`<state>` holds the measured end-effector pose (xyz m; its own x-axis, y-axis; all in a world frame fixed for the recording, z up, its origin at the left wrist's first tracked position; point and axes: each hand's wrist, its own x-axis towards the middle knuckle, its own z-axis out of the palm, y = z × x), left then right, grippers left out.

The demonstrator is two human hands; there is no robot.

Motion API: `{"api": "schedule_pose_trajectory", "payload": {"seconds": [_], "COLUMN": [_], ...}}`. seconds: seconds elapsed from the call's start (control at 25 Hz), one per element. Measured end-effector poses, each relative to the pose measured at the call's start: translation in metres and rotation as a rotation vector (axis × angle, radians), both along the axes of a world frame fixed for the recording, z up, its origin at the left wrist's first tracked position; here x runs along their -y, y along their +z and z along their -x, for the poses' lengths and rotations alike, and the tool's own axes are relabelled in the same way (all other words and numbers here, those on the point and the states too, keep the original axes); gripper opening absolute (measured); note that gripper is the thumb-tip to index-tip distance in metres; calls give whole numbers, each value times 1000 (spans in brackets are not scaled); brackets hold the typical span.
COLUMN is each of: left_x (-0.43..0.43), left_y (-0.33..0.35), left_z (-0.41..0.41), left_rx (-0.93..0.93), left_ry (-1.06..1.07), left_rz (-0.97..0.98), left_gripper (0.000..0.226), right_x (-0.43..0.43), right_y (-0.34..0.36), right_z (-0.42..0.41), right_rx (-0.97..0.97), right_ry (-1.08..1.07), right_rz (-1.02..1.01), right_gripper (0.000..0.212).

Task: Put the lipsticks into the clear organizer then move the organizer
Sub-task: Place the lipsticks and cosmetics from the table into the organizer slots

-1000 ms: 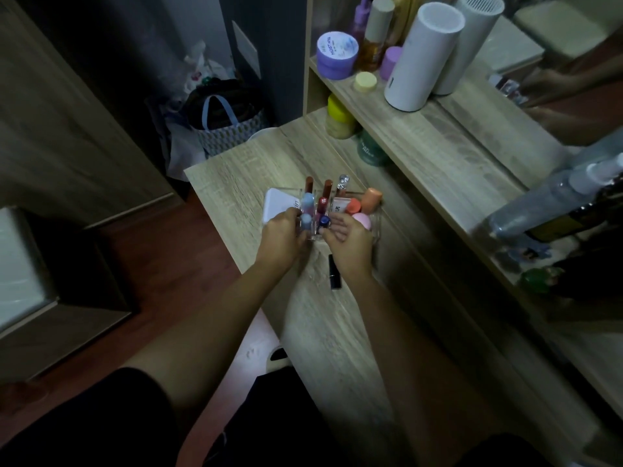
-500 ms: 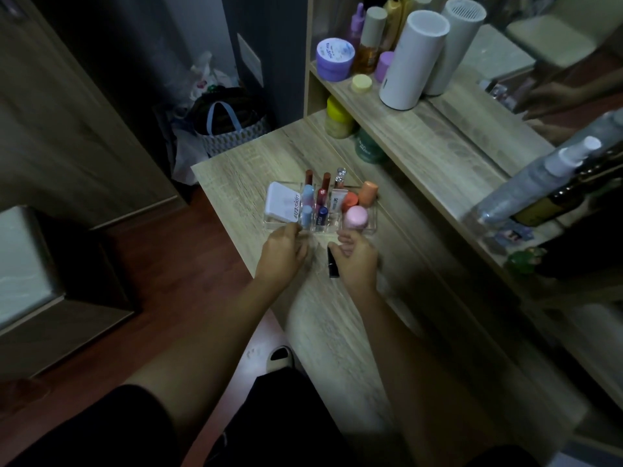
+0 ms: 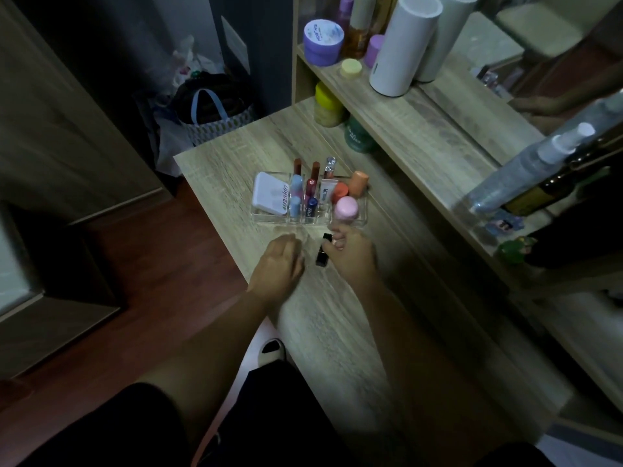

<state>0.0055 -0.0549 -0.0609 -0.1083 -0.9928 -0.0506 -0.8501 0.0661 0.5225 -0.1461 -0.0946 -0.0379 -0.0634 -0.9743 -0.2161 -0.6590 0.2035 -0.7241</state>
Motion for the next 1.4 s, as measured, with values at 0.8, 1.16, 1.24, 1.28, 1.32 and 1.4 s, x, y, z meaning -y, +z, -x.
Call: {"api": "schedule_pose_trajectory", "payload": {"seconds": [0.8,1.16,1.24,1.28,1.32,1.4], "left_x": [-11,-11,-11,-11,-11,-11], "left_y": [-18,-19,-19,-19,-18,-18], "left_z": [8,8,8,8,8,8], "left_rx": [90,85,89,90,87,78], "left_ry": [-5,4,3,3,3,6], "left_rz": [49,70,81,88,93,93], "left_gripper": [52,51,51,51,50,50], "right_x": [-6,-8,-8,-8,-7,-6], "right_y": [-10,-14,-14,-14,-14,-15], "right_z": [9,18,17,17,16,14], "right_rx": [380,551,518,517,514,479], "right_ry": [-47,-102,-80,-87,-103,-141], "right_rz": [-38,0,1,-1,6,28], "right_gripper": [37,35,34,32,29,24]}}
